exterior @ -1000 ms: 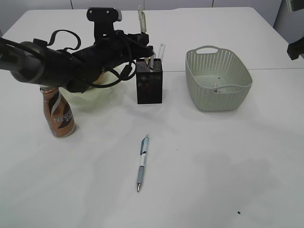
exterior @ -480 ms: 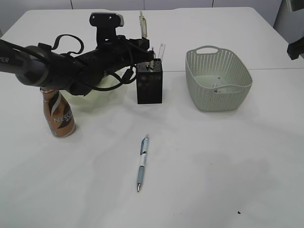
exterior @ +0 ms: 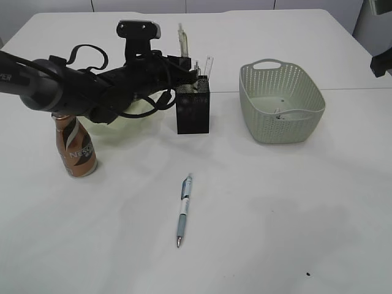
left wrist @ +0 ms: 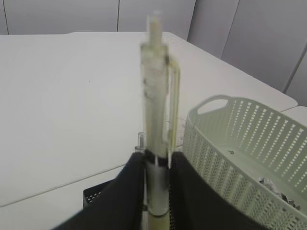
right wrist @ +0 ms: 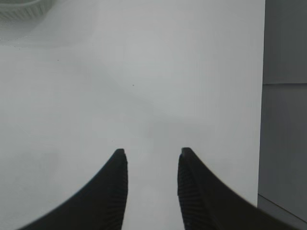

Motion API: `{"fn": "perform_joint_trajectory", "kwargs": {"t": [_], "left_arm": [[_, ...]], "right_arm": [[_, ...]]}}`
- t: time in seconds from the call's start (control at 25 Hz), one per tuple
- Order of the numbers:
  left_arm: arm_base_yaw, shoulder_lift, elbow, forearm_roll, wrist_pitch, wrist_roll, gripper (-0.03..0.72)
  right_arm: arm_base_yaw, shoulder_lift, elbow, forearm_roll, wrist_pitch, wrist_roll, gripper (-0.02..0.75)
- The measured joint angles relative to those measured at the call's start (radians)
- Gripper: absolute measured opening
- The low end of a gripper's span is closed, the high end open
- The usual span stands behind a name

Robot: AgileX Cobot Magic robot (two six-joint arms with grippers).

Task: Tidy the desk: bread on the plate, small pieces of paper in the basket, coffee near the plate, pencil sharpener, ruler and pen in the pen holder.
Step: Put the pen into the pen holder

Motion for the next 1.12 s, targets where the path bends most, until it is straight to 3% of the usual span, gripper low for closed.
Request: {"fn": "perform_joint_trajectory", "kwargs": {"t": [0.32,0.64,0.88,1.12], "left_arm": [[0.000,0.000,0.000,0.000,0.021,0.000,0.263],[0.000,-0.041,0.000,0.000,0.125,-0.002,0.276],[-0.006,-0.189,0.000,-0.010,0.470,-0.002,0.276],[-0.056,-0.299,-0.013,-0.030,0.897,-0.002,0.276]], "right_arm": [[0.000,0.000,0.000,0.000,0.000,0.000,0.291],[0.000,0.000,0.000,0.000,0.000,0.000,0.291],[0.000,0.000,0.000,0.000,0.000,0.000,0.291],[0.000,0.000,0.000,0.000,0.000,0.000,0.291]]}}
